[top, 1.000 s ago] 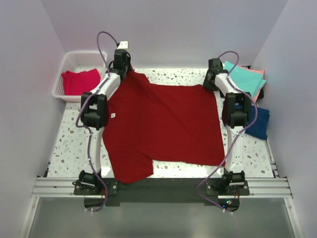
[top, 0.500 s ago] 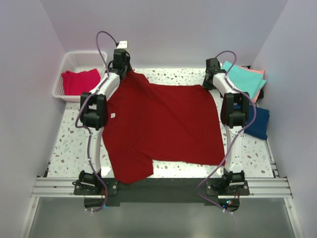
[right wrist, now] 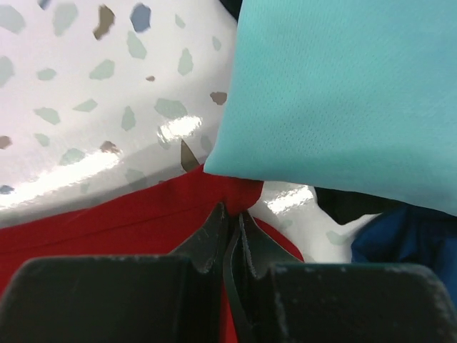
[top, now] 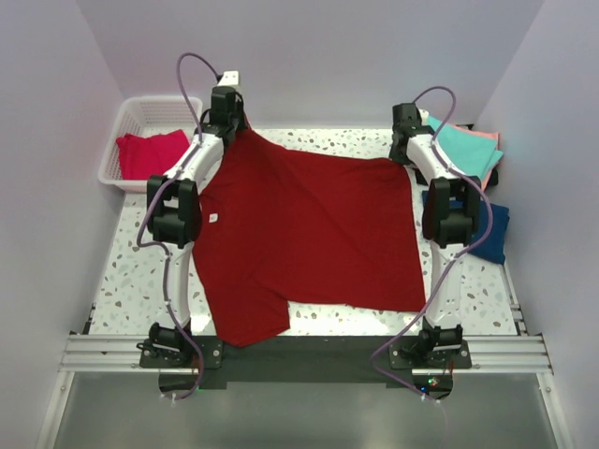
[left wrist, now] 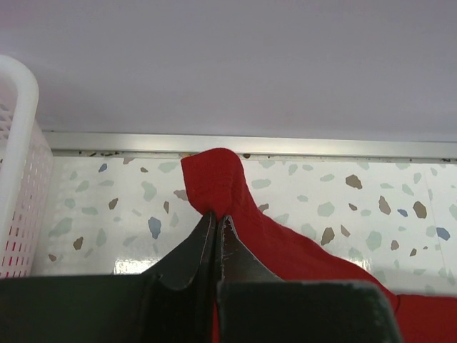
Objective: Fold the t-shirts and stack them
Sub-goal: Fold the tshirt
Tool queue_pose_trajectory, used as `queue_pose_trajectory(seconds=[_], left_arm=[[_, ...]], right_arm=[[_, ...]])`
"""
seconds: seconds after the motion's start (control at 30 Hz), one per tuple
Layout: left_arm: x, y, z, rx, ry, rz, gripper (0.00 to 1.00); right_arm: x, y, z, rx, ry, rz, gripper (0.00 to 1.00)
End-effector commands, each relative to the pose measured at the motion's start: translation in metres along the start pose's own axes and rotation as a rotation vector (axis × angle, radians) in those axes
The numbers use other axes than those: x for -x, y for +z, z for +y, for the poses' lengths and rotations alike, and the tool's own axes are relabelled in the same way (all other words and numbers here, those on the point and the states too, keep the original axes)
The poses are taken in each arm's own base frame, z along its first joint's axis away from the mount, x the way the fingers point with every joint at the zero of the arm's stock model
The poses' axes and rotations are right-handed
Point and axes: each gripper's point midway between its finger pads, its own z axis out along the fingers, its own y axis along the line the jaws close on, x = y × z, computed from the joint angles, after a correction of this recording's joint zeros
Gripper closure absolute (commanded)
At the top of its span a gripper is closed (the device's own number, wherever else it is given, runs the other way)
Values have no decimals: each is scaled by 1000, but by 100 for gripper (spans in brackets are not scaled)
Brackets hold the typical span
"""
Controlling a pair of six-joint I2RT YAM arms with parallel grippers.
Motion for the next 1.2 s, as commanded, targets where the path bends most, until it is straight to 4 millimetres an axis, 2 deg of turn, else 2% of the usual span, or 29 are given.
queue_pose_trajectory(seconds=[0.0,0.17,0.4,0.47,0.53,0.6,0.63,0.67,0.7,0.73,0.8,0.83,0.87,0.93,1.03,1.1,1.13,1.17], left_arm=[[15,-16,5,-1,1,7,100],[4,-15,7,3,25,54,100],[-3,-21,4,-17,29,103,100],[-8,-23,4,-16,26,128,100],[-7,-28,6,-5,24,137,100],[-11,-32,8,4,13,156,100],[-4,-39,8,9,8,146,100],[-9,-41,10,12,5,157,100],[-9,-45,11,19,4,159,100],[-1,-52,11,28,1,145,100],[-5,-60,12,34,1,158,100],[2,-68,11,36,0,145,100],[-4,-71,11,36,5,163,100],[-2,-81,8,28,8,170,100],[-12,-94,5,30,21,208,100],[-18,-101,5,34,20,231,100],[-23,-107,6,37,17,243,100],[-26,-111,6,37,11,254,100]], right_arm=[[54,-40,-8,18,74,-151,100],[68,-45,-1,50,107,-179,100],[71,-52,-2,51,114,-174,100],[66,-53,-5,44,113,-165,100],[70,-65,-6,64,127,-185,100],[67,-73,-7,82,128,-180,100],[65,-76,-7,87,126,-176,100],[60,-76,-9,87,123,-167,100],[63,-85,-9,102,129,-178,100],[56,-84,-11,100,124,-162,100],[54,-90,-12,110,127,-166,100],[56,-98,-13,121,130,-173,100],[49,-98,-15,120,126,-159,100],[42,-105,-18,127,129,-150,100],[26,-107,-22,128,127,-117,100],[22,-116,-25,137,129,-113,100],[11,-114,-27,134,122,-91,100],[9,-120,-29,140,122,-88,100]])
